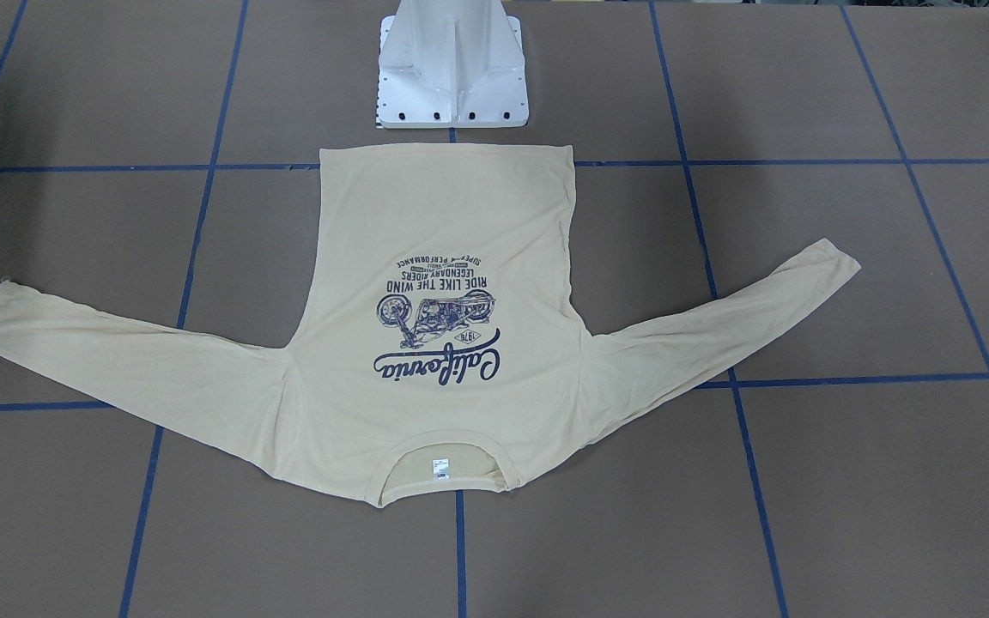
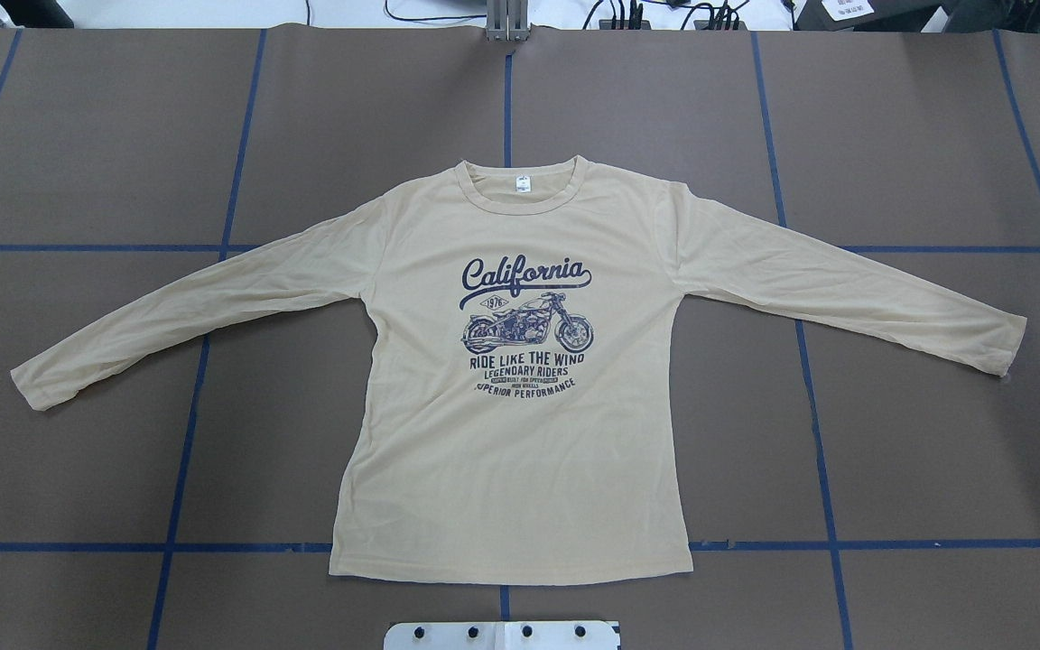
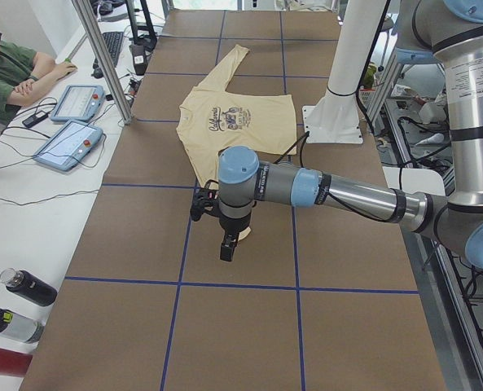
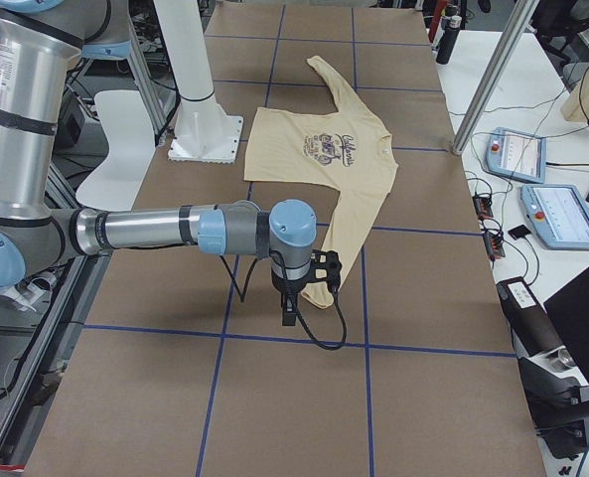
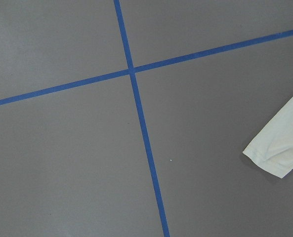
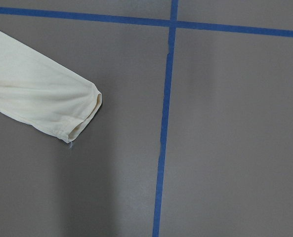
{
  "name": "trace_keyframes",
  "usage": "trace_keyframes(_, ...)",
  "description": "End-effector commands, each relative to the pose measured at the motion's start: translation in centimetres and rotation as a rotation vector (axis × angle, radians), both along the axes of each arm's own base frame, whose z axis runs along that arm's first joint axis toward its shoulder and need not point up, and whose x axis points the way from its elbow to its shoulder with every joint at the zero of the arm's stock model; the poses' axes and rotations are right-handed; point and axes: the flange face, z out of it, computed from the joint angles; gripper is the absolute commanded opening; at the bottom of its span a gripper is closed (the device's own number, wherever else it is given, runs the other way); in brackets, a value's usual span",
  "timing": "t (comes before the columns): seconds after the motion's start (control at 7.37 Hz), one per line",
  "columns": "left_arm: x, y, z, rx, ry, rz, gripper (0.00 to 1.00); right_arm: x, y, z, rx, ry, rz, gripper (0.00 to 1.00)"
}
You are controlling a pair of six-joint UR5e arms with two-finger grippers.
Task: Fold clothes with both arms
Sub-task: 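Move the right gripper to the sleeve cuff nearest it and grasp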
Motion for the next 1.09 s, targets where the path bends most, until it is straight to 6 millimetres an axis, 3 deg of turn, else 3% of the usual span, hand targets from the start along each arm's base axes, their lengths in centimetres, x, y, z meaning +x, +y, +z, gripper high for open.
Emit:
trace_keyframes(0.0, 0.0, -0.1, -0.3, 0.009, 0.000, 0.000, 1.00, 0.0, 0.0, 0.0, 0.000, 0.000, 0.000, 1.00)
trace_keyframes(0.14, 0.0, 0.0, -1.9, 0.042, 0.002, 0.000, 1.00, -0.1, 0.0, 0.0, -0.001, 0.000, 0.000, 1.00)
trace_keyframes(0.54, 0.1, 0.0, -3.0, 0.076, 0.002, 0.003, 1.00, -0.1, -0.6, -0.5, 0.014, -0.001, 0.000, 1.00)
trace_keyframes(0.81, 0.1, -0.4, -4.6, 0.223, -0.005, 0.068, 1.00, -0.3, -1.8, -1.6, 0.049, -0.002, -0.009, 1.00)
trace_keyframes(0.95, 0.1, -1.1, -4.7, 0.277, -0.010, 0.086, 1.00, -0.8, -3.5, -3.2, 0.120, -0.009, -0.015, 1.00)
